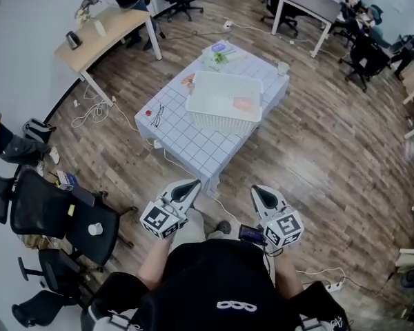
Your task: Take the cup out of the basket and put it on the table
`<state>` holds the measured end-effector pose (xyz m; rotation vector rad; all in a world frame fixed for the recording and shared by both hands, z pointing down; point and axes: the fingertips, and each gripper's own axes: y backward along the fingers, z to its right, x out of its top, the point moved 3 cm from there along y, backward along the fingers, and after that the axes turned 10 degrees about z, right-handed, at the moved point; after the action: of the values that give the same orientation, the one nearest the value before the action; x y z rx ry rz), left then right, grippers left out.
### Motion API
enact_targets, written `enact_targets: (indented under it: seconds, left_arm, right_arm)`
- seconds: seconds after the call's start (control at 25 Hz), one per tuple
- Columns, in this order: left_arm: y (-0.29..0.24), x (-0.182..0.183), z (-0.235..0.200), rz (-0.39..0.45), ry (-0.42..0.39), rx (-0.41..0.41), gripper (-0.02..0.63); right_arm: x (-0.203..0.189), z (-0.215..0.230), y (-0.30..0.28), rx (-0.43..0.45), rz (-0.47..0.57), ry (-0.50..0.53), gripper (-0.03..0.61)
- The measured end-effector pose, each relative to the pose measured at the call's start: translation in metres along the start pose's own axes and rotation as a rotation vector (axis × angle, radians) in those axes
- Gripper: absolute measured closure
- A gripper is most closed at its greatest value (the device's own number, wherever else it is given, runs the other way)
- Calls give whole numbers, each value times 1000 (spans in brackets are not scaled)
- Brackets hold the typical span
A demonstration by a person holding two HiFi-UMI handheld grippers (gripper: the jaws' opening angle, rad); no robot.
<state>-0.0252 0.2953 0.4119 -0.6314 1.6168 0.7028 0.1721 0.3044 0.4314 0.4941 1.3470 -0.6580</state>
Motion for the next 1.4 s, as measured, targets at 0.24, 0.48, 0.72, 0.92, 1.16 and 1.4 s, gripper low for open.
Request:
enact_targets:
  seconds: [0.24, 0.48, 0.72, 0.92, 1.16, 1.4]
  left_arm:
    - [-36, 0, -49, 16, 12, -20, 606]
    - [-72, 2, -111, 3, 16, -72, 606]
    - [-95, 18, -175, 19, 18, -115, 606]
    - [-91, 21, -219, 19, 34, -116, 606]
    - [-80, 28, -263, 32, 60, -103, 606]
    - [-82, 29, -287, 48, 81, -128, 606]
  right_arm:
    - [9, 27, -43, -26, 15, -13, 554]
    - [14, 47, -100, -67, 24, -38, 555]
    - [32, 65, -167, -95, 16, -20, 554]
    - [33, 67, -211, -103, -11, -27, 554]
    - [37, 66, -250, -129, -38, -31, 554]
    - [38, 68, -259, -194, -50, -27, 554]
